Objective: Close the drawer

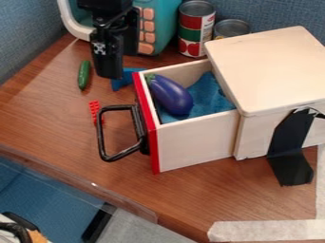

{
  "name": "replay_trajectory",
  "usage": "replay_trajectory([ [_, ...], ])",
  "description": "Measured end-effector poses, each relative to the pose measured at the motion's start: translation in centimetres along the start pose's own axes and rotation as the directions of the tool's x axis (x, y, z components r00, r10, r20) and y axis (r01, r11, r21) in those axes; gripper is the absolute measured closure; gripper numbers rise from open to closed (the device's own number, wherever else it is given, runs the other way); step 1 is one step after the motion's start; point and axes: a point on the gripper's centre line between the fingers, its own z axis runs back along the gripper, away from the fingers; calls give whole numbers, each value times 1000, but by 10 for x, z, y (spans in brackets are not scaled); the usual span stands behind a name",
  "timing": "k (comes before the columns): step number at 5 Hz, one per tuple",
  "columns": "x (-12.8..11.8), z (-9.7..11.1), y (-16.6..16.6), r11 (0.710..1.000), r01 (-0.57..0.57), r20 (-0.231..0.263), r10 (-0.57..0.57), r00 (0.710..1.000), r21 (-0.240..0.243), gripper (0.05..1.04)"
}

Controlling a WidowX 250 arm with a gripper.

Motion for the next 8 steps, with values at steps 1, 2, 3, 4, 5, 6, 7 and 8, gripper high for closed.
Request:
replay_trajectory([
  [1,-1,-6,1,1000,-4,4,4,1000,19,83],
  [2,10,-16,14,994,-106,-8,106,994,3,83],
  [3,19,-20,20,984,-178,-13,178,984,-32,83],
  [4,34,-23,26,964,-256,-33,254,967,-71,83],
  [5,40,-42,30,954,-292,-38,290,956,-70,83],
  [6,45,-64,32,946,-315,-18,314,949,-78,83],
  [7,49,-76,32,941,-323,6,325,946,-102,83],
  [8,50,-86,31,938,-327,34,333,942,-117,83],
])
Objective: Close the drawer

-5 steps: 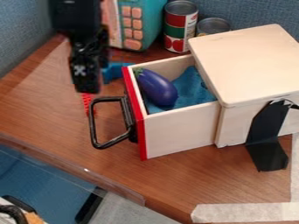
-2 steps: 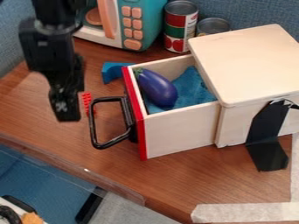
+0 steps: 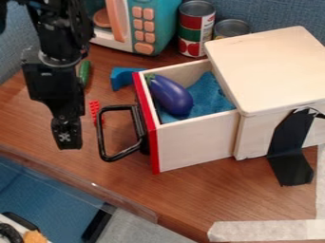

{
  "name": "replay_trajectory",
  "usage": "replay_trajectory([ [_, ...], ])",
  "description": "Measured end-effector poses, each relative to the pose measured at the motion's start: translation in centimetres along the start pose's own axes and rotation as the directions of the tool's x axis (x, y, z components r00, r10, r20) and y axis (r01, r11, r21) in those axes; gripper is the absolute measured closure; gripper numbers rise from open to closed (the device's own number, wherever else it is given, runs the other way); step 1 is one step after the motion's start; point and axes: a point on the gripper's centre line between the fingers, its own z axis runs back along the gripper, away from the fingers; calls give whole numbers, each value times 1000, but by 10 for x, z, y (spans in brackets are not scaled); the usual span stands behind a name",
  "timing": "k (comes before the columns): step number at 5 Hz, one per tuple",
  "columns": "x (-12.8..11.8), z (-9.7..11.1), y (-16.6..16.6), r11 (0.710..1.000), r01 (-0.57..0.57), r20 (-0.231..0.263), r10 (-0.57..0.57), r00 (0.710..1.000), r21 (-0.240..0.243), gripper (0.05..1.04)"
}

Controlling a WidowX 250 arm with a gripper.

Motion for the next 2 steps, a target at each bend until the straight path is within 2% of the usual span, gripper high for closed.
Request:
replay_trajectory([
  [2,2,-17,-4,999,-13,30,14,999,-39,83],
])
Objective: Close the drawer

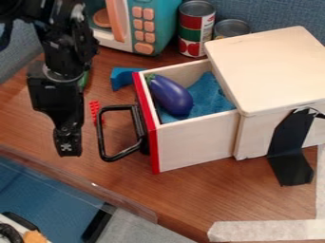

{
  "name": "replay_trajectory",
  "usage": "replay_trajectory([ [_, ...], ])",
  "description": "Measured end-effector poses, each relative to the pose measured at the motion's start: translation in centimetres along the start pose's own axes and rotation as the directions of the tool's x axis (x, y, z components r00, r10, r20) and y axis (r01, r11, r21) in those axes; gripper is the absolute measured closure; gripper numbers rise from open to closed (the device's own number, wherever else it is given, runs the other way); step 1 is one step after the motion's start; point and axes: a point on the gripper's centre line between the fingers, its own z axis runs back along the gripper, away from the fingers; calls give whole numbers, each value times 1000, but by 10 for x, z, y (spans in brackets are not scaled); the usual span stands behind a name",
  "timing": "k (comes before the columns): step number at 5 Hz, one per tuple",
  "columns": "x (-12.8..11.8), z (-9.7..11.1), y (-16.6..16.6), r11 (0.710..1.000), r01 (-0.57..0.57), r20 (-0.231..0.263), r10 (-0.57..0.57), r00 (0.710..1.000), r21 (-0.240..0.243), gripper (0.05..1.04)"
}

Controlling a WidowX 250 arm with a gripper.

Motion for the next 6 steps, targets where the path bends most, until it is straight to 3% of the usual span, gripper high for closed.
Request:
replay_trajectory([
  [2,-8,-21,4,1000,12,50,-12,999,13,83],
  [6,-49,-24,3,1000,30,28,-31,999,5,83],
])
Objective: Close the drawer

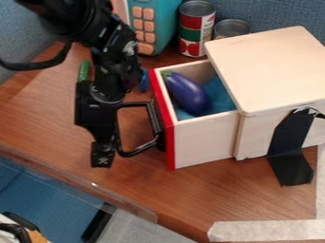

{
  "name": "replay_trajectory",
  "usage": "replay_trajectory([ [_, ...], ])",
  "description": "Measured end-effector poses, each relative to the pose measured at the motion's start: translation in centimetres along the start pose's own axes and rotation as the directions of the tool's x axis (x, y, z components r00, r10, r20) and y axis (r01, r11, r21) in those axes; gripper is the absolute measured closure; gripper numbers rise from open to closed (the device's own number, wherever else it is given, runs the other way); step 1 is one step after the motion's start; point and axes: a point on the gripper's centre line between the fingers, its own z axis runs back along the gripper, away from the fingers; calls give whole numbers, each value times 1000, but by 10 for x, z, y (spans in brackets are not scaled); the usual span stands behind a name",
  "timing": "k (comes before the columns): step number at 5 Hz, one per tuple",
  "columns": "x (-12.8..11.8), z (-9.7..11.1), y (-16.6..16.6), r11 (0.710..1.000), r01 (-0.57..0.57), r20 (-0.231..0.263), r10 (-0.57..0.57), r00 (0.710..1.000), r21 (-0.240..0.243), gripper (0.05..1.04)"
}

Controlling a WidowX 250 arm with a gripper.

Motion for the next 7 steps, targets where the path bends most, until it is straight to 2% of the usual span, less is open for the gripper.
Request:
replay_trajectory([
  [2,-39,8,-7,999,24,-8,-24,1000,-24,83],
  [5,-87,32,-15,997,12,-53,-16,998,-73,83],
  [6,-91,33,-12,998,13,-62,-16,998,-63,83],
  [7,-92,33,-9,1000,7,-100,-9,995,-23,83],
])
